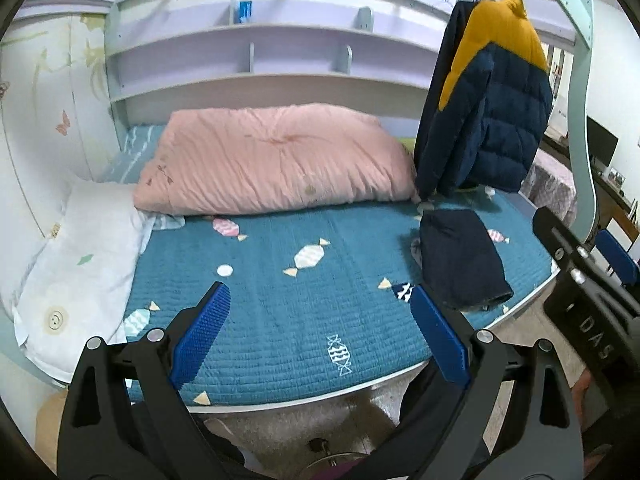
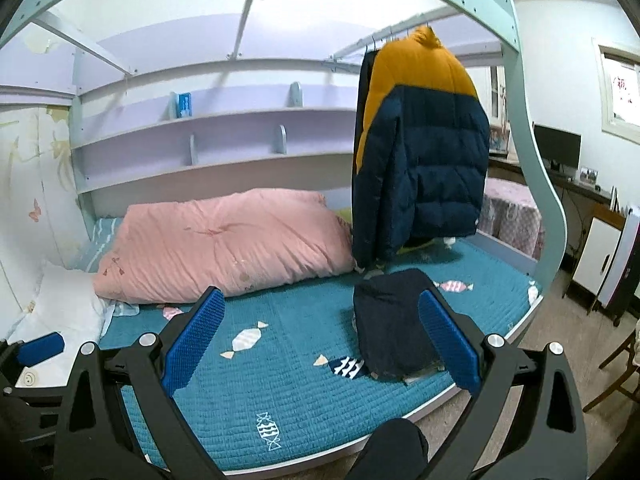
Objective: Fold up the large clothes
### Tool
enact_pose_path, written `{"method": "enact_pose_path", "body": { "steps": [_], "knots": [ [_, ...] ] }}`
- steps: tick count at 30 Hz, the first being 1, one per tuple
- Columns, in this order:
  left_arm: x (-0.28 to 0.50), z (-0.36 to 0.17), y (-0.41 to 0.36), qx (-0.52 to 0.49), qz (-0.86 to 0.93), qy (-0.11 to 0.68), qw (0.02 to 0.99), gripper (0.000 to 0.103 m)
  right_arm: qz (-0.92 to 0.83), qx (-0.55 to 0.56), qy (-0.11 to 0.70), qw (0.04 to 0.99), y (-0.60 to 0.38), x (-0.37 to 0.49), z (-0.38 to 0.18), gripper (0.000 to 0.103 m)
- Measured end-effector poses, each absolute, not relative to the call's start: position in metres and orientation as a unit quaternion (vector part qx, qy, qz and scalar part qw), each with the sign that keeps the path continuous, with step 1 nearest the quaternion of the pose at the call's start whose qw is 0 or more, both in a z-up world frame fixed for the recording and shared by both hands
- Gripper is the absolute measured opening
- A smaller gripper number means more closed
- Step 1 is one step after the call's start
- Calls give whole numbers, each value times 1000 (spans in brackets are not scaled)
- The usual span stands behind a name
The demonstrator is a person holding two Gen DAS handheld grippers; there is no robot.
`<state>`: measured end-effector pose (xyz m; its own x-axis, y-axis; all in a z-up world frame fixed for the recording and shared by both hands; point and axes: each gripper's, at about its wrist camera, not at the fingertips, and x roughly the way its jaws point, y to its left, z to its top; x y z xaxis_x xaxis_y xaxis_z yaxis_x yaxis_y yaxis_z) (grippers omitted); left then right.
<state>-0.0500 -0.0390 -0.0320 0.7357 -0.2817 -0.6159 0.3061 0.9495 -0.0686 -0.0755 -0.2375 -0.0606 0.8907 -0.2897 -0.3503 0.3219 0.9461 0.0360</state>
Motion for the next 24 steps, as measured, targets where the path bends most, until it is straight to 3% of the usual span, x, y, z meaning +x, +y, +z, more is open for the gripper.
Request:
{"method": "enact_pose_path", "body": {
  "steps": [11, 24],
  "knots": [
    [-86, 4, -22, 39, -115, 245, 962, 97, -181, 39, 122, 975, -225, -102, -43, 95],
    [-99, 16, -15, 24, -125, 237, 963, 98, -188, 25, 110, 976, -217, -125, -36, 95]
  ]
}}
